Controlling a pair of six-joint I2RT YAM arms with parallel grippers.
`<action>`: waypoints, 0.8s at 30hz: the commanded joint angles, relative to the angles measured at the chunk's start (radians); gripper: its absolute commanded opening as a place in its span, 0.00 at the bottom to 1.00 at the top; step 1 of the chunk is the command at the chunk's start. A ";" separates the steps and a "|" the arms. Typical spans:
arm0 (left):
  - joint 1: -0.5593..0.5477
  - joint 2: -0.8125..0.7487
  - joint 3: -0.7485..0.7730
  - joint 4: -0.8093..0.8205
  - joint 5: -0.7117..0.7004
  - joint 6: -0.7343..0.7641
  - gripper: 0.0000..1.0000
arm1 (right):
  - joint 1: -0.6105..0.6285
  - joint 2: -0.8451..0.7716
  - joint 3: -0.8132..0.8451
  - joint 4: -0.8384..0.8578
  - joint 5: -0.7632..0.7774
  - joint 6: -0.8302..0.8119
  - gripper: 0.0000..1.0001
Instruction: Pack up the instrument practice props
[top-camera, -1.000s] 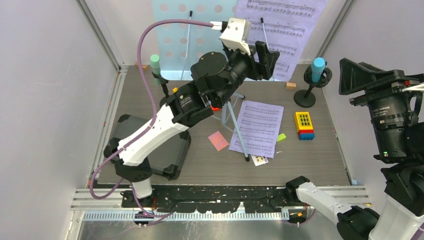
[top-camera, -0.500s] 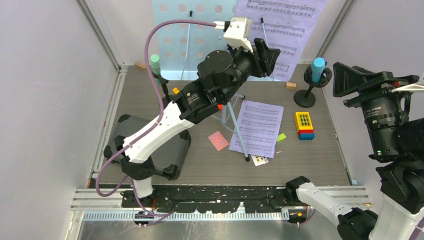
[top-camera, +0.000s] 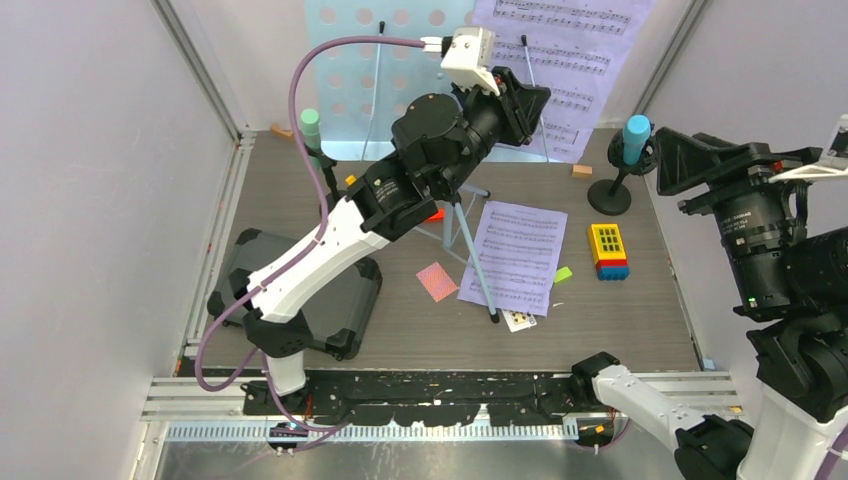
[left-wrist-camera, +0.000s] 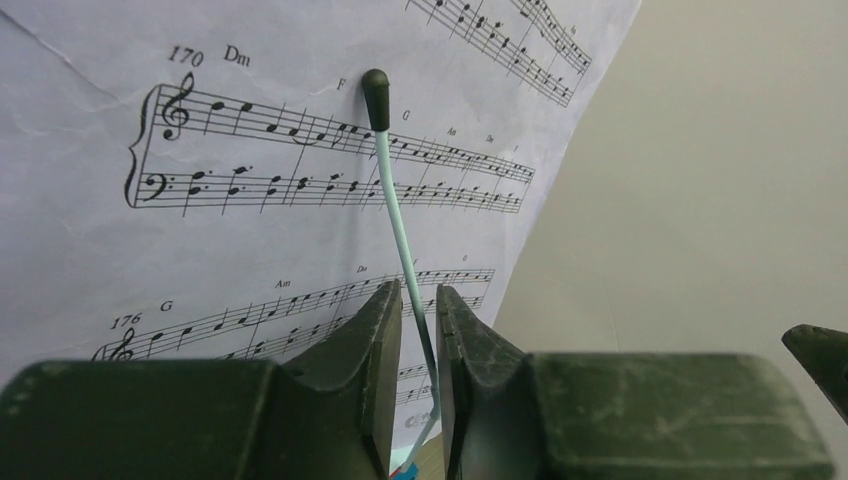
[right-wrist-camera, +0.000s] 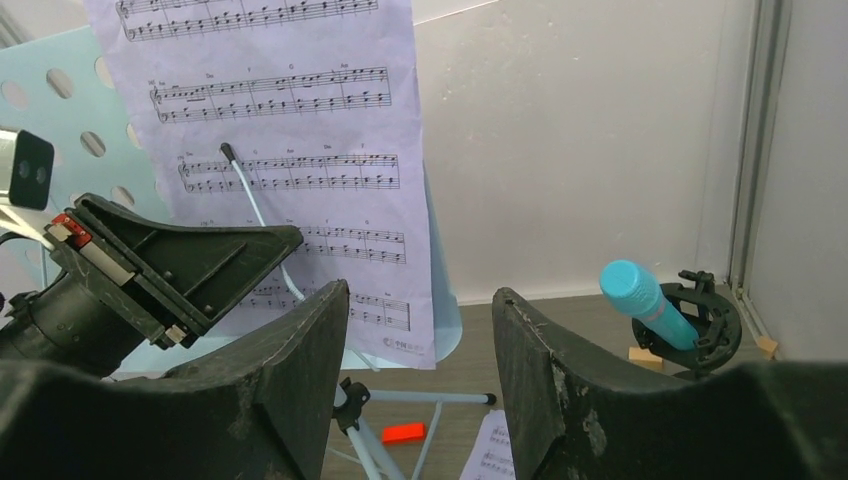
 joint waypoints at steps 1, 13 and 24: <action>0.013 -0.016 -0.009 0.051 0.020 -0.023 0.19 | -0.001 0.080 0.068 -0.038 -0.085 -0.053 0.60; 0.024 -0.037 -0.029 0.047 0.023 -0.027 0.14 | -0.001 0.307 0.303 -0.117 -0.172 -0.042 0.68; 0.023 -0.043 -0.034 0.050 0.025 -0.031 0.08 | -0.012 0.503 0.610 -0.214 -0.148 -0.018 0.68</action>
